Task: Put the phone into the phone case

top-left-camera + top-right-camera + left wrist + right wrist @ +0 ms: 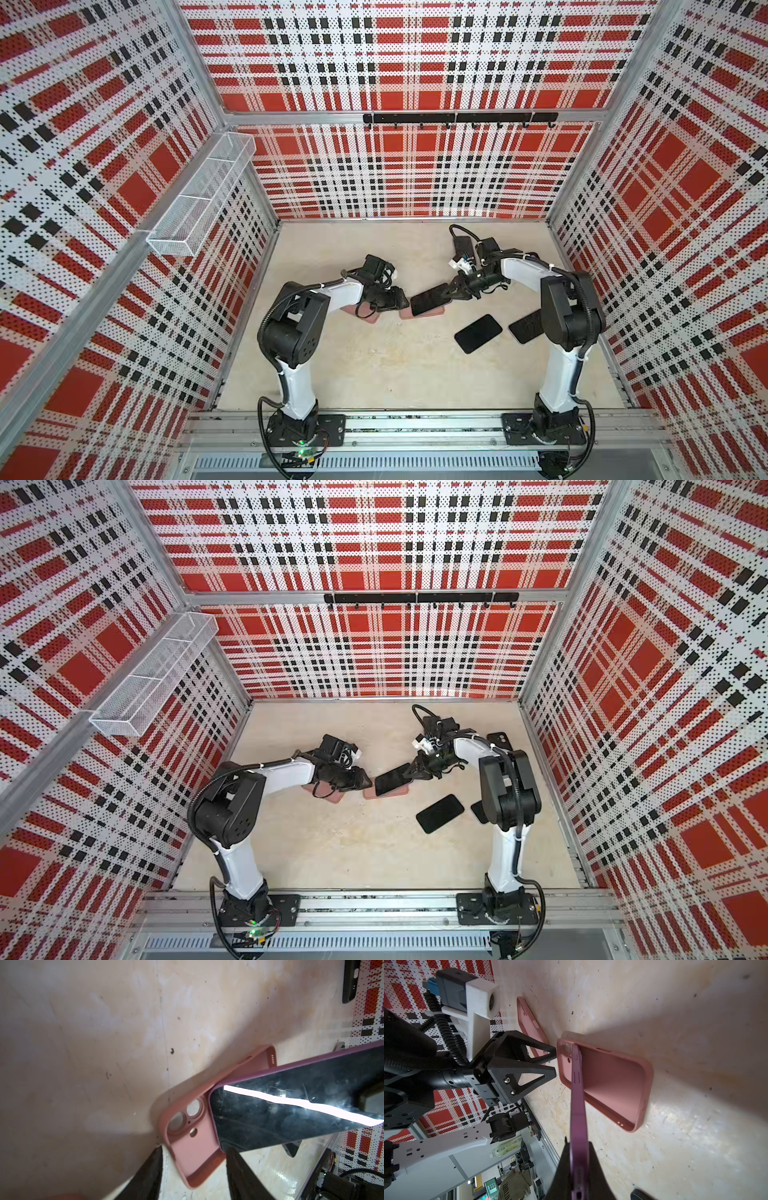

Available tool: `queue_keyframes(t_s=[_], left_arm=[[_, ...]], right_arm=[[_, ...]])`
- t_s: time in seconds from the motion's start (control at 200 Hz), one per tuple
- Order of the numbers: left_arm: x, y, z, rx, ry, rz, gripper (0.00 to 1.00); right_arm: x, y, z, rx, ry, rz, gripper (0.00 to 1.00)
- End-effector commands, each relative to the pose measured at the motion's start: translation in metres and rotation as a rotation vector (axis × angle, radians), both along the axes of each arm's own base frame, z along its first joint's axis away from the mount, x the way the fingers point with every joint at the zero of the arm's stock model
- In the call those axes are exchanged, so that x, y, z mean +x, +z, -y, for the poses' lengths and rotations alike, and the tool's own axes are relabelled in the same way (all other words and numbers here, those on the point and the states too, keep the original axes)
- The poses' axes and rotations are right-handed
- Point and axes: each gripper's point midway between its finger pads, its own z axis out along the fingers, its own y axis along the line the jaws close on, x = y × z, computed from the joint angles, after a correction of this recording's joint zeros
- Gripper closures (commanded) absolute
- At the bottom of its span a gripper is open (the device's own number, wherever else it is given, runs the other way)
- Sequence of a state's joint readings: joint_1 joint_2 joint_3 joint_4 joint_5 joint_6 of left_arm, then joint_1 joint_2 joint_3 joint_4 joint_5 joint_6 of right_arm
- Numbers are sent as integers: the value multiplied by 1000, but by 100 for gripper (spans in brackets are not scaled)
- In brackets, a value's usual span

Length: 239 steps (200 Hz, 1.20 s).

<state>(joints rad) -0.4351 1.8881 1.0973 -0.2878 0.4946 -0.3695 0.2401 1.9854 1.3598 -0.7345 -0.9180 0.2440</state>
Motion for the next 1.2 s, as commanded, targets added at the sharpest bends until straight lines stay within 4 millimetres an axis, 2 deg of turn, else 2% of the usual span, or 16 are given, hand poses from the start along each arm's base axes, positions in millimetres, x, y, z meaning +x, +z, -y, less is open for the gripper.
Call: queue_keyframes(t_s=[0.0,0.381,0.611,0.912,1.192], left_arm=[[-9,-9,4,-10,-24,-27,48],[-11,-13,9,-30,-15,-55,48],[-11,-13,9,-33,-10,-59,43],[-17,-6,6,-26,3,-46,43],[-41,3,9,-139,103,-57,43]], right_arm=[[-7,-19,-4,-16,18,-28,100],[-17,-34,-23,18,47,-59,100],[-22,-45,-31,38,52,-82,100],[-33,-57,-28,59,-37,-110,100],[-40,-60,-21,51,-139,-126,100]])
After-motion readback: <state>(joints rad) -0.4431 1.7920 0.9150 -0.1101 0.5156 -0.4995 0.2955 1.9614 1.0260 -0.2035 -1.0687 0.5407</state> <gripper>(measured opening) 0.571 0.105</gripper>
